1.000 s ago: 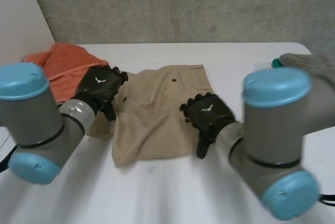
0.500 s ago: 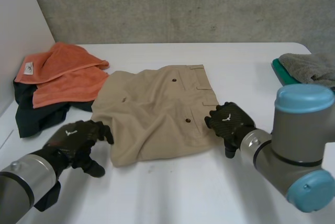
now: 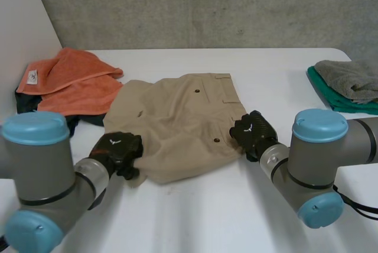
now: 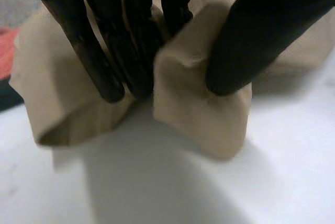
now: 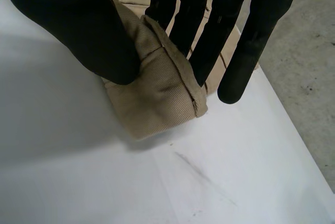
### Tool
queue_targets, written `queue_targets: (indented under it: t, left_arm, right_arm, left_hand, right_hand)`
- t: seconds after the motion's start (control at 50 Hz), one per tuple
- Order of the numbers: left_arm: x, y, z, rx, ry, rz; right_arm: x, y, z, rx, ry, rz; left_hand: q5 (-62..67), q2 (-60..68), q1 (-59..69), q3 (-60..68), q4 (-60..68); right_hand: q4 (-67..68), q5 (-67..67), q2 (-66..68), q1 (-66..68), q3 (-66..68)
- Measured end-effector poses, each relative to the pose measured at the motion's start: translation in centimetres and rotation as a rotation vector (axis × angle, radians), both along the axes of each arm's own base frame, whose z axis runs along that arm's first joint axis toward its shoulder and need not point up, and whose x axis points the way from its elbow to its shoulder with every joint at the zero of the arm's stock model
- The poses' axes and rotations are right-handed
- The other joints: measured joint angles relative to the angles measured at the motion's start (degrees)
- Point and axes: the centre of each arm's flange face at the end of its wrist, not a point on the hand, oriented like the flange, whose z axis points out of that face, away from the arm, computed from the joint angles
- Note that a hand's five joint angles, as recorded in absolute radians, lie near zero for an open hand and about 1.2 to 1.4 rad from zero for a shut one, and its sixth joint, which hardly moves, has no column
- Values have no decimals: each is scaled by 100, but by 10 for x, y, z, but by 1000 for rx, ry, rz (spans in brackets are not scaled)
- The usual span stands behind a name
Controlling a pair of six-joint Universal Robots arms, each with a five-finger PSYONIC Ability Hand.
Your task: Fold the laundry.
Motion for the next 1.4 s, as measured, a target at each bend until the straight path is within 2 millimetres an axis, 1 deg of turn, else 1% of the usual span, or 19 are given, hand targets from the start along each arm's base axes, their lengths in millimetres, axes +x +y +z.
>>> queue_targets:
  t: [0.08,0.16,0.26,0.34,0.36,0.42,0.5,0.6,0.7,0.72,0.76,0.78,0.8,1.0,1.04,1.08,1.14,1.24,1.4]
  left_arm:
    - [-5,-10,2,-90,-50,5]
    - [-8,-18,33,-236,-78,14]
    - [-7,-13,121,-496,-3,10]
    - [3,10,219,-749,107,15]
    - [3,10,219,-749,107,15]
    - [20,35,298,-943,188,41]
    - [33,46,349,-1064,229,76]
    - [37,34,383,-1134,239,105]
    - [27,6,379,-1110,222,92]
    - [17,-20,363,-1066,202,74]
    - [7,-43,344,-1015,182,60]
    - [1,-58,329,-980,167,53]
    - [1,-58,329,-980,167,53]
    - [-31,-174,183,-799,58,68]
    - [-33,-184,168,-794,48,76]
    - [-34,-203,141,-781,28,95]
    - [-35,-211,127,-758,15,112]
    - [-33,-202,132,-707,-3,148]
    - [-22,-127,158,-593,-52,148]
  right_arm:
    - [1,-2,8,-13,-10,-6]
    - [0,-4,35,-47,-39,-12]
    - [-2,-6,104,-144,-110,-21]
    - [-10,-1,201,-299,-234,-29]
    - [-10,-1,201,-299,-234,-29]
    - [-25,9,286,-457,-366,-33]
    - [-38,15,343,-578,-468,-22]
    - [-40,8,375,-651,-551,10]
    - [-31,-5,367,-630,-563,14]
    - [-23,-18,352,-597,-559,5]
    - [-18,-28,338,-571,-553,-6]
    - [-12,-42,318,-534,-542,-28]
    - [-12,-42,318,-534,-542,-28]
    - [17,-109,174,-366,-483,-158]
    - [21,-115,158,-361,-481,-174]
    - [28,-127,130,-362,-481,-213]
    - [32,-136,117,-376,-484,-252]
    - [28,-140,130,-400,-495,-282]
    - [1,-104,161,-297,-355,-174]
  left_hand:
    - [198,329,41,332,386]
    - [198,329,41,334,386]
    - [198,329,41,335,386]
    - [198,329,41,337,388]
    - [198,329,41,337,388]
    - [198,330,41,337,390]
    - [198,331,41,338,390]
    - [198,337,41,347,411]
    - [198,338,41,347,412]
    - [198,338,41,347,412]
    - [198,338,41,347,412]
    - [198,338,41,347,412]
    - [198,338,41,347,412]
    - [198,340,41,349,412]
    - [198,340,41,349,412]
    - [-2198,-2094,-2762,-2058,-2037]
    - [-4451,-4505,-5201,-4355,-4405]
    - [-5140,-5332,-5585,-5252,-5312]
    - [-5140,-5348,-5585,-5253,-5312]
  right_hand:
    - [16,7,0,53,2]
    - [18,7,0,53,16]
    - [21,7,0,53,18]
    - [21,7,0,53,20]
    - [21,7,0,53,20]
    - [22,45,0,95,20]
    - [22,88,0,95,20]
    - [22,92,0,95,20]
    - [22,92,-1,95,20]
    - [23,110,0,95,20]
    - [23,111,0,95,20]
    - [24,114,0,95,20]
    - [24,114,0,95,20]
    - [-29,51,-60,59,-22]
    - [-759,-629,-750,-484,-734]
    - [-3180,-3148,-3408,-3003,-3308]
    - [-5261,-5192,-5282,-4871,-5237]
    - [-5604,-5409,-5530,-4982,-5563]
    - [-5604,-5409,-5530,-4982,-5563]
